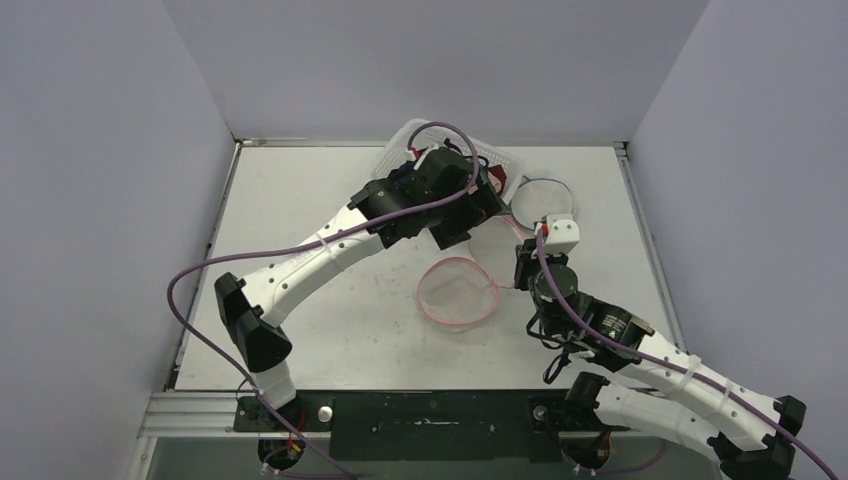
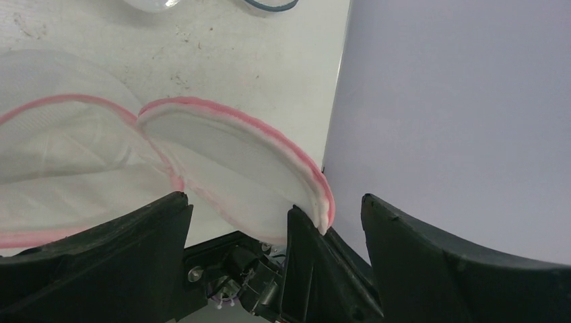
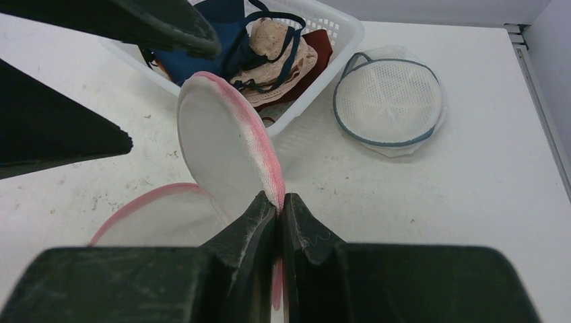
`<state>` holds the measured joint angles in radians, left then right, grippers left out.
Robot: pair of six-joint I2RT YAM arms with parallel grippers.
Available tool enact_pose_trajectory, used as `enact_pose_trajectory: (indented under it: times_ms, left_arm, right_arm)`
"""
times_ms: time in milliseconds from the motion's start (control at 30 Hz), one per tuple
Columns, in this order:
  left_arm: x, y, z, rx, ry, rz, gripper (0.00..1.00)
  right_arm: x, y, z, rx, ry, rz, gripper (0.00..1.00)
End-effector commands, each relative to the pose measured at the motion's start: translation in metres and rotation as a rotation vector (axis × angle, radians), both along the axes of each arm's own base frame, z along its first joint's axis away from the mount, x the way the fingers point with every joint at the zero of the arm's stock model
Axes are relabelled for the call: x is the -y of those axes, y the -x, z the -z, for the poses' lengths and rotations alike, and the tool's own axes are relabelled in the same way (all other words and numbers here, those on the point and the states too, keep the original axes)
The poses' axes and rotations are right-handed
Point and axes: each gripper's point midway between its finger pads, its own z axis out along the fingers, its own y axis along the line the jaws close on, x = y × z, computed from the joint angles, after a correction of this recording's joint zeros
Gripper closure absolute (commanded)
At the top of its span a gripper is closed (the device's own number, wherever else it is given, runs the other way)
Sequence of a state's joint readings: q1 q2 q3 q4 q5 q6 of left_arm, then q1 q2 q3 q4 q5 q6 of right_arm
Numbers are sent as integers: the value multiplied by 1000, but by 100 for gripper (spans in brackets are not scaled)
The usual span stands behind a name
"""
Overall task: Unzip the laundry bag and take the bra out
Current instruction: Close the laundry bag at the center of the board.
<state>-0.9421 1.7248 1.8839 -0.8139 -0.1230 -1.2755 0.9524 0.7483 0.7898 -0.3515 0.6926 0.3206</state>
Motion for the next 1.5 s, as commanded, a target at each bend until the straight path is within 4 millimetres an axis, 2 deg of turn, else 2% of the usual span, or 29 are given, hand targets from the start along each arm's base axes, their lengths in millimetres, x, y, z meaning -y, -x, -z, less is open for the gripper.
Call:
enact_pose_trajectory:
  times_ms: [0,133,333,400,500,567,700,767,800,900,1000,1167,1300,1467]
  left_arm:
    - [6,1,6,-51,-46,3,4]
    - [23,1,12,-69,-50,51,4]
    - [28,-4,25,-71,-59,53,3]
    - [28,-4,29,-70,-54,60,22]
    - [27,-2,37,-77,-21,74,58]
    - [26,0,36,-71,12,79,75]
    - [22,2,40,-65,21,83,93]
    - [21,3,38,-60,26,89,99]
    - [21,4,37,-53,25,96,100]
    - [16,4,33,-17,14,109,100]
    - [13,6,37,18,14,133,100]
    - [8,16,54,70,76,214,100]
    - [0,25,58,155,241,281,100]
    - [-9,29,63,182,301,308,100]
  right_arm:
    - [1,-2,-10,42,8,39,95]
    - [-1,2,-12,59,32,44,95]
    - [-5,9,-14,77,58,42,95]
    - [-6,11,-13,76,59,36,95]
    - [-8,14,-10,70,52,18,95]
    - [-10,15,-8,65,41,6,95]
    - [-14,17,0,44,23,-6,94]
    - [-18,18,3,30,10,-19,85]
    - [-19,19,4,22,-1,-25,76]
    - [-23,23,7,-5,-56,-39,40]
    - [-27,29,14,-33,-145,-60,23]
    - [-38,39,21,-76,-327,-120,16]
    - [-43,43,30,-110,-433,-147,15]
    - [-39,31,58,-185,-437,-135,14]
